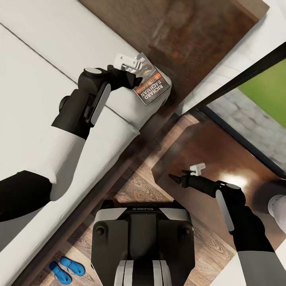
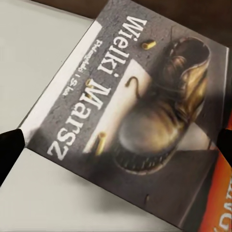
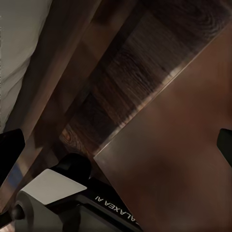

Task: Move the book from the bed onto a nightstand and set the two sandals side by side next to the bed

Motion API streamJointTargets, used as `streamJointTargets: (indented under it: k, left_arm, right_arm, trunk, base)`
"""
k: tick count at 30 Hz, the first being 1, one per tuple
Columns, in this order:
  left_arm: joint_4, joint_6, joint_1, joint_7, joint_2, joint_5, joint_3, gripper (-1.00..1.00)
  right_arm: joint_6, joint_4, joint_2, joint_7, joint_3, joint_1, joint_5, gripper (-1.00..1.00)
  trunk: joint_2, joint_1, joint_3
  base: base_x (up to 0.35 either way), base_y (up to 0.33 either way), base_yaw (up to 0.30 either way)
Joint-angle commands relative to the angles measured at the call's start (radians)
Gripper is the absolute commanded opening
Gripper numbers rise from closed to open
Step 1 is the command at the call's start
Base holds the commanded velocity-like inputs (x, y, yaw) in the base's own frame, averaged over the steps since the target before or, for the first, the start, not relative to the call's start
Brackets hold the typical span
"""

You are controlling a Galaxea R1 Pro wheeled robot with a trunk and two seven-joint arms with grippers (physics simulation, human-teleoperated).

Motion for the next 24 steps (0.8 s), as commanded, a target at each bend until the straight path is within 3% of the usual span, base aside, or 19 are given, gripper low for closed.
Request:
streamJointTargets:
  k: [1, 7, 13, 24]
  left_arm:
    - [-0.001, 0.005, 0.000, -0.002, 0.001, 0.002, 0.000, 1.00]
    - [-0.001, 0.005, -0.001, -0.002, 0.020, 0.003, 0.000, 1.00]
    - [0.001, 0.005, 0.000, 0.008, 0.022, 0.004, 0.000, 1.00]
    - [0.004, 0.004, 0.000, 0.011, 0.022, 0.001, 0.000, 1.00]
  right_arm:
    - [0.008, 0.000, 0.000, -0.001, -0.001, 0.000, -0.009, 1.00]
    - [0.008, 0.000, 0.003, -0.001, 0.000, 0.000, -0.009, 1.00]
    - [0.008, 0.000, 0.003, -0.002, 0.000, 0.000, -0.009, 1.00]
    - [0.008, 0.000, 0.003, -0.002, 0.000, 0.000, -0.008, 1.00]
  trunk:
    - [0.000, 0.000, 0.000]
    - [0.000, 0.000, 0.000]
    - [0.000, 0.000, 0.000]
    - [-0.077, 0.042, -0.035]
  base:
    - [0.000, 0.000, 0.000]
    - [0.000, 0.000, 0.000]
    - [0.000, 0.000, 0.000]
    - [0.000, 0.000, 0.000]
